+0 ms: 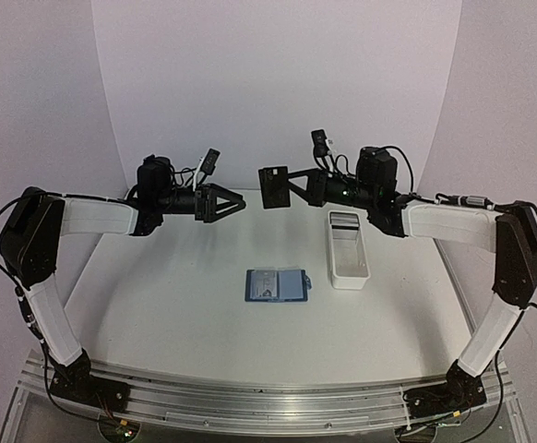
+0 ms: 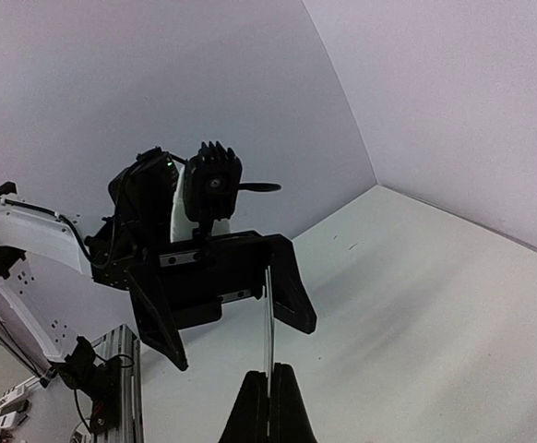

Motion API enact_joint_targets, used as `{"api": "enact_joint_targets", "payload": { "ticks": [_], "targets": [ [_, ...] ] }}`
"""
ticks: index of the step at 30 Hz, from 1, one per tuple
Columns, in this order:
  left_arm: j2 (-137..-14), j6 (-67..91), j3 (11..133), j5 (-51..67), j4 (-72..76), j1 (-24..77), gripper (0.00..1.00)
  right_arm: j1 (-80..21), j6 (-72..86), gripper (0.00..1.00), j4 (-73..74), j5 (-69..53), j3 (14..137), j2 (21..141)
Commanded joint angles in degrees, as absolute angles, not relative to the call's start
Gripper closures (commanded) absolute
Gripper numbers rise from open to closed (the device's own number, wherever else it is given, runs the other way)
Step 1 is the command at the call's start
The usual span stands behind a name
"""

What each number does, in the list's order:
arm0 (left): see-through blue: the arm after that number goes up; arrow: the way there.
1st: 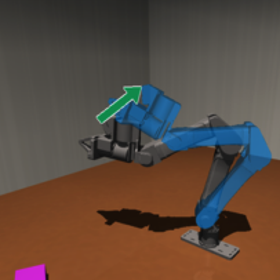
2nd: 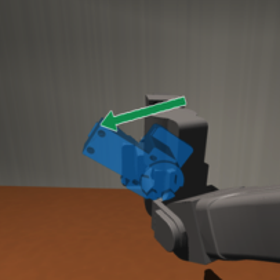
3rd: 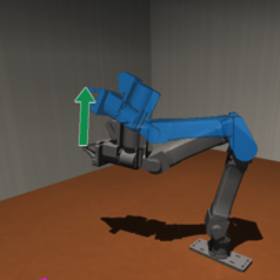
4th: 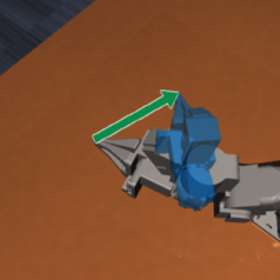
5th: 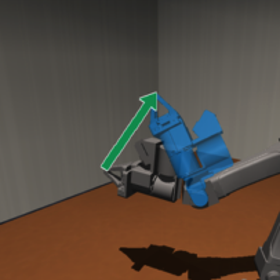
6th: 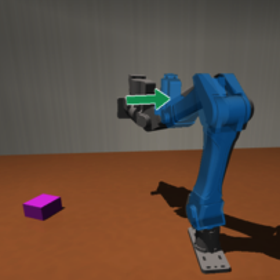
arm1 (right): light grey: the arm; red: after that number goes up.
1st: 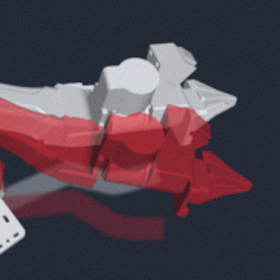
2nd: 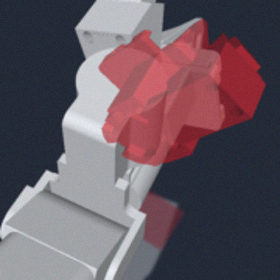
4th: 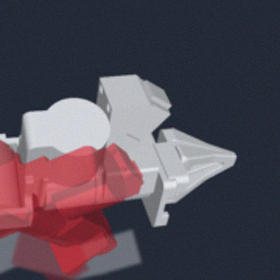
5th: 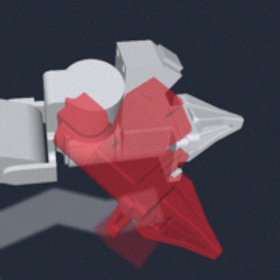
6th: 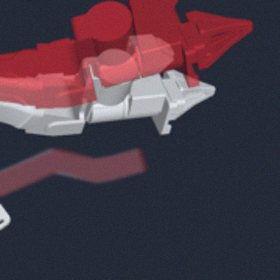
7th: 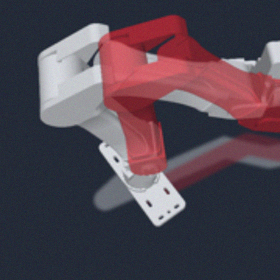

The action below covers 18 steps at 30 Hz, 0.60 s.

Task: Put the credit cards into the card holder
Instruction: Pick up the credit card from the storage box.

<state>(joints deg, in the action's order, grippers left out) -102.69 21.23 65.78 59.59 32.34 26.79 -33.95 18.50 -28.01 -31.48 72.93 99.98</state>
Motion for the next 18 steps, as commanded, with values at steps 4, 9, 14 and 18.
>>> {"api": "enact_joint_targets", "payload": {
  "ticks": [4, 9, 14, 18],
  "targets": [
    [-103.4, 26.4, 69.6, 61.9, 37.8, 29.2, 0.16, -36.1, 26.6, 1.0, -39.4, -37.2, 69.0, 98.1],
    [-103.9, 28.5, 70.3, 62.1, 39.9, 29.5, 0.38, -36.2, 26.8, 1.0, -39.9, -38.9, 69.0, 98.6],
    [-104.4, 30.4, 70.3, 62.7, 40.7, 29.6, 0.77, -36.2, 26.8, 1.0, -40.0, -39.9, 68.9, 98.7],
    [-104.4, 32.4, 70.0, 64.1, 43.8, 29.7, 0.75, -36.2, 27.1, 1.0, -40.1, -40.5, 68.9, 99.2]
  ]
}}
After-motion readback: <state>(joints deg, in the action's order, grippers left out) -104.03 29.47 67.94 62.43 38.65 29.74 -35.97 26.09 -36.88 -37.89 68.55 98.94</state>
